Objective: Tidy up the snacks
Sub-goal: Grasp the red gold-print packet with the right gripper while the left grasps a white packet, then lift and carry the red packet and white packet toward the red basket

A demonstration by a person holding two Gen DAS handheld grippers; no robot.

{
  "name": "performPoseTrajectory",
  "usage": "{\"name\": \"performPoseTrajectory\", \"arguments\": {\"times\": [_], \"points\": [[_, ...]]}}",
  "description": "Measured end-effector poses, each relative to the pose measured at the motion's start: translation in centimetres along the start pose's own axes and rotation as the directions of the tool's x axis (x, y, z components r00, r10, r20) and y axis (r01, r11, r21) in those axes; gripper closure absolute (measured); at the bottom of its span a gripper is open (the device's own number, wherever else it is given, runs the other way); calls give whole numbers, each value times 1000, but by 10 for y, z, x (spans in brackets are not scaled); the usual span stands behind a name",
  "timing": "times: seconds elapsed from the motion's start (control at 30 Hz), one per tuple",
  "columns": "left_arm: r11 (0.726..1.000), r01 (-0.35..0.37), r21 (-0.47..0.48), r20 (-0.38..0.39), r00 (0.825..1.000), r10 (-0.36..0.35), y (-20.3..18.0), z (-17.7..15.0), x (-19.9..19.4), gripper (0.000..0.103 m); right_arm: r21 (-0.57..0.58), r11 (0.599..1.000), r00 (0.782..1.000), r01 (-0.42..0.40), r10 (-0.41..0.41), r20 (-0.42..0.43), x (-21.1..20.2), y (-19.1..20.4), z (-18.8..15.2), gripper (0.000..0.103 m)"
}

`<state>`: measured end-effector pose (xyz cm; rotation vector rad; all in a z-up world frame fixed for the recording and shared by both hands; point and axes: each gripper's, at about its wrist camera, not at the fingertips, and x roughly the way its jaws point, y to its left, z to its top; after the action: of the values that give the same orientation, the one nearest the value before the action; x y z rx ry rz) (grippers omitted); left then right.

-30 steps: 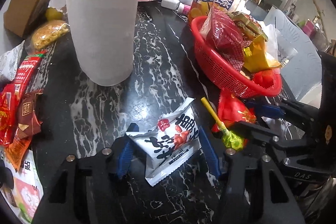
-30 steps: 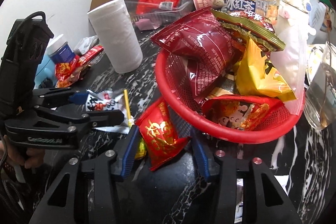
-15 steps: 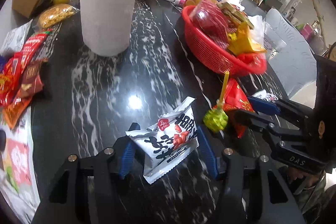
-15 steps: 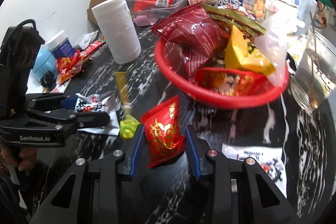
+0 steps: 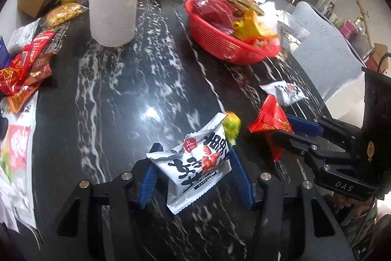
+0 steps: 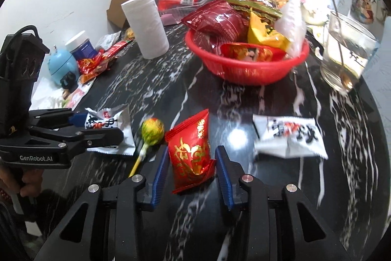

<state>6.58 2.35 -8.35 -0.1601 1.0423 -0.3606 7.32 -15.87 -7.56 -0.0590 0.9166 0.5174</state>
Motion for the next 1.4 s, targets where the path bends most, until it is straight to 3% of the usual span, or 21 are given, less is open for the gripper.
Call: {"name": "performPoseTrajectory", "arguments": {"times": [0.47, 0.7, 0.93, 0.97, 1.07, 1.17, 1.4], "points": [[998, 50, 32, -13, 999, -49, -29, -16, -9, 48, 36, 999, 1000, -1, 2, -28, -26, 0, -38, 63], [998, -2, 60, -6, 1000, 3, -31, -15, -8, 48, 25, 999, 1000, 23, -23, -9, -24, 1, -35, 37], [997, -32, 68, -2, 999, 33, -30, -17, -9, 48, -62, 997, 998, 51, -53, -30, -12, 8, -34, 36], [997, -32, 66, -2, 999, 33, -30, -18, -8, 48, -61, 997, 998, 51, -53, -26, -12, 7, -34, 37], [997, -33, 63, -2, 999, 33, -30, -18, -8, 48, -52, 997, 998, 55, -56, -8, -14, 5, -35, 57], [997, -32, 68, -4, 999, 33, -32, -18, -8, 48, -61, 997, 998, 56, -56, 1, -16, 6, -36, 68], [998, -23, 64, 4, 1000, 23, -36, -19, -12, 48, -24, 999, 999, 41, -40, 19, -23, 5, -39, 73]]}}
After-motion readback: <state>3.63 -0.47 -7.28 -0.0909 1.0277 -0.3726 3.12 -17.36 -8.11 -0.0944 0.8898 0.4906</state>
